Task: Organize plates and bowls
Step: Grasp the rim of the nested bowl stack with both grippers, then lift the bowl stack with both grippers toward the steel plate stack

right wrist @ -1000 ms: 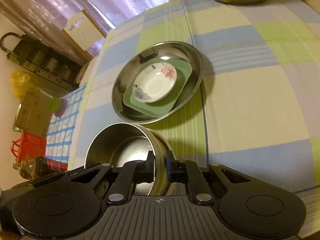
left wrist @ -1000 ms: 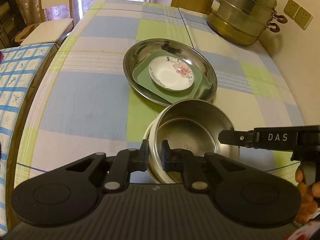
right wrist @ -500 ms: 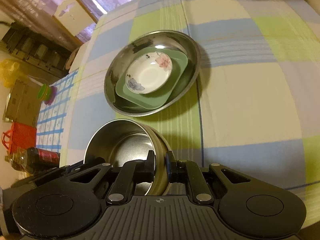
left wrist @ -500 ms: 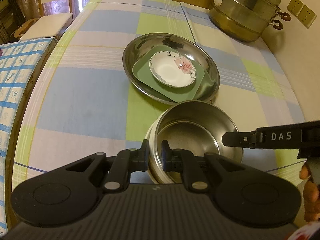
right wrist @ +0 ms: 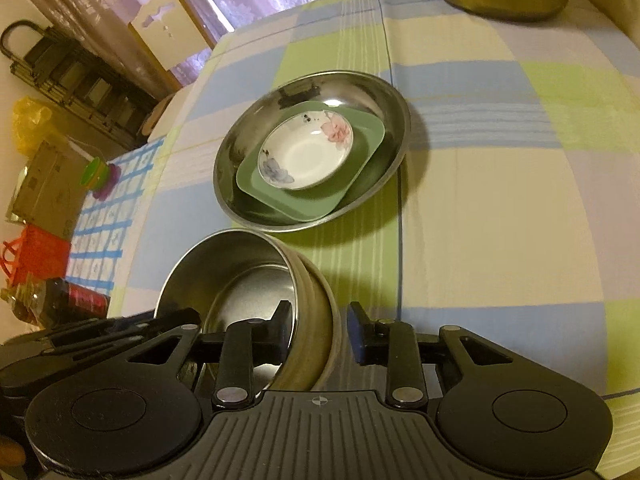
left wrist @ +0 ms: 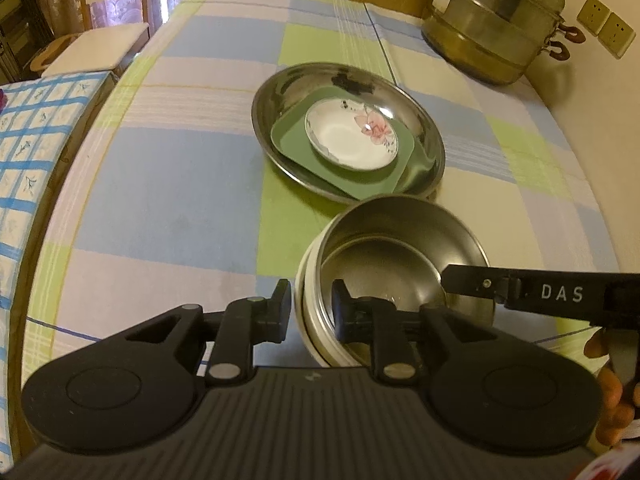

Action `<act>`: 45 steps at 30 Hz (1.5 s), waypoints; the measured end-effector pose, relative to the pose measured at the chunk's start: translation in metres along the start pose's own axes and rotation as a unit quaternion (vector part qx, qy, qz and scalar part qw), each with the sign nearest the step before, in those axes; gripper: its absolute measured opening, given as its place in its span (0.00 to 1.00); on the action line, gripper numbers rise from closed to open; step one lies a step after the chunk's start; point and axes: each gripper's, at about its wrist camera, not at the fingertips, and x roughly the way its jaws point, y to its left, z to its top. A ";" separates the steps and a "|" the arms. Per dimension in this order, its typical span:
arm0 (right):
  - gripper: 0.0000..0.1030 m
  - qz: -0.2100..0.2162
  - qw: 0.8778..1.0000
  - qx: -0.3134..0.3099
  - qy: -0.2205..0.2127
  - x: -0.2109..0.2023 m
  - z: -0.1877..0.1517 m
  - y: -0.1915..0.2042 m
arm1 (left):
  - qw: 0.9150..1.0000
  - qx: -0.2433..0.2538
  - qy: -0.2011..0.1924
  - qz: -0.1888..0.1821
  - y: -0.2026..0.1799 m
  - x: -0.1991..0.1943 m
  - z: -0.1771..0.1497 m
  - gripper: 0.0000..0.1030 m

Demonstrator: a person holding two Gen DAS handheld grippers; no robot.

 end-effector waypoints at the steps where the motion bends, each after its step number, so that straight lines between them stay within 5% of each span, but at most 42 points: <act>1: 0.29 0.002 1.000 0.002 -0.001 0.001 -0.001 0.000 | 1.000 0.001 0.003 -0.001 0.000 0.002 -0.001 0.20; 12: 0.27 -0.031 0.997 -0.042 0.053 0.015 0.006 0.016 | 0.997 0.071 0.006 0.040 -0.020 0.010 -0.002 0.19; 21: 0.26 -0.019 0.996 -0.008 0.090 0.021 0.018 0.005 | 0.998 0.039 0.044 0.018 -0.008 0.017 0.011 0.19; 45: 0.21 -0.027 0.993 -0.083 0.073 0.024 0.017 0.014 | 0.999 -0.007 0.029 0.037 -0.011 0.015 0.008 0.19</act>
